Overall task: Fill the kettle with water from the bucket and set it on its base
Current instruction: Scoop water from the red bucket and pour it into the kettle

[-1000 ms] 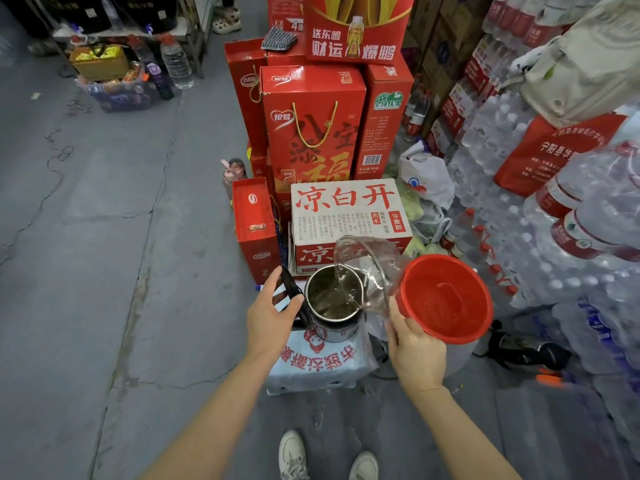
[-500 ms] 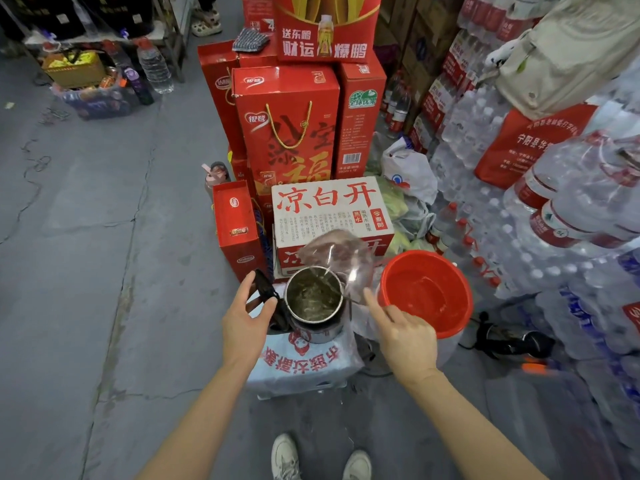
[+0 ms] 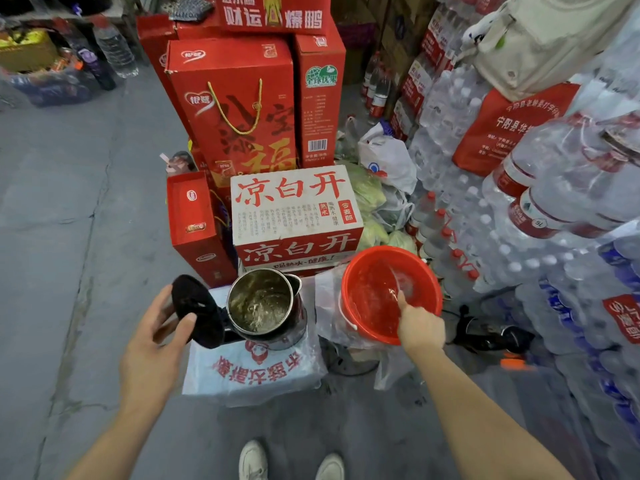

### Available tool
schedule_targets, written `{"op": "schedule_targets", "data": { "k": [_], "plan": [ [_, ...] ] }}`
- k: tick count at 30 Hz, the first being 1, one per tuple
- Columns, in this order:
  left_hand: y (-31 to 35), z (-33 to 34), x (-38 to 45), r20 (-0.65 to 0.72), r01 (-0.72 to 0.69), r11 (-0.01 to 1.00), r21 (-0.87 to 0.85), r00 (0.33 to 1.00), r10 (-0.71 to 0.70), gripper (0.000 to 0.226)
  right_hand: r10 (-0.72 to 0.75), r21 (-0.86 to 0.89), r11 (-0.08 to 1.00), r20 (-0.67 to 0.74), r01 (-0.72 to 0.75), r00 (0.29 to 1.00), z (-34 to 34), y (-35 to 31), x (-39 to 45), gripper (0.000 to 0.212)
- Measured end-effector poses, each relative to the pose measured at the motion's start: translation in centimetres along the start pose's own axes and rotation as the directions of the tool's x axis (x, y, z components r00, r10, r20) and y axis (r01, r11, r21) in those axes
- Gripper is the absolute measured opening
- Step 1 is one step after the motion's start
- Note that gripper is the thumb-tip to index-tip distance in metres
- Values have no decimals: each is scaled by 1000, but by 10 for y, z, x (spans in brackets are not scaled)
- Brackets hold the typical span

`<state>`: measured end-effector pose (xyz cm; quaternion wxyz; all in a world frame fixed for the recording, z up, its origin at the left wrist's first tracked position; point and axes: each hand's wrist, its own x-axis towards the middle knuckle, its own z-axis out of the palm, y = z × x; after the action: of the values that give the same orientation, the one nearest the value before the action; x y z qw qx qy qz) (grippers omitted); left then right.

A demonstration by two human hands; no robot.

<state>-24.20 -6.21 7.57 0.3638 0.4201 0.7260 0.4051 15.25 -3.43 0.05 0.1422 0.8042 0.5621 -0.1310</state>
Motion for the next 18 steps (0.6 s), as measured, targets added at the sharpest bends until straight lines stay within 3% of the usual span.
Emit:
{"op": "schedule_targets", "data": {
  "k": [5, 9, 11, 14, 18],
  "plan": [
    [-4, -2, 0, -3, 9, 1000, 25, 1000, -9, 54, 64, 224, 971, 103, -86, 993, 18, -15, 20, 56],
    [-2, 2, -2, -17, 7, 1000, -6, 1000, -7, 53, 118, 485, 853, 180, -192, 977, 22, -3, 28, 55],
    [1, 4, -4, -31, 9, 1000, -8, 999, -9, 54, 152, 683, 677, 237, -276, 960, 27, 10, 26, 59],
    [4, 5, -6, -26, 3, 1000, 3, 1000, -2, 55, 190, 891, 256, 335, -376, 923, 36, 28, 11, 61],
    [5, 3, -5, -15, 12, 1000, -6, 1000, -12, 54, 165, 944, 6, 324, -330, 931, 36, 32, -15, 60]
  ]
}}
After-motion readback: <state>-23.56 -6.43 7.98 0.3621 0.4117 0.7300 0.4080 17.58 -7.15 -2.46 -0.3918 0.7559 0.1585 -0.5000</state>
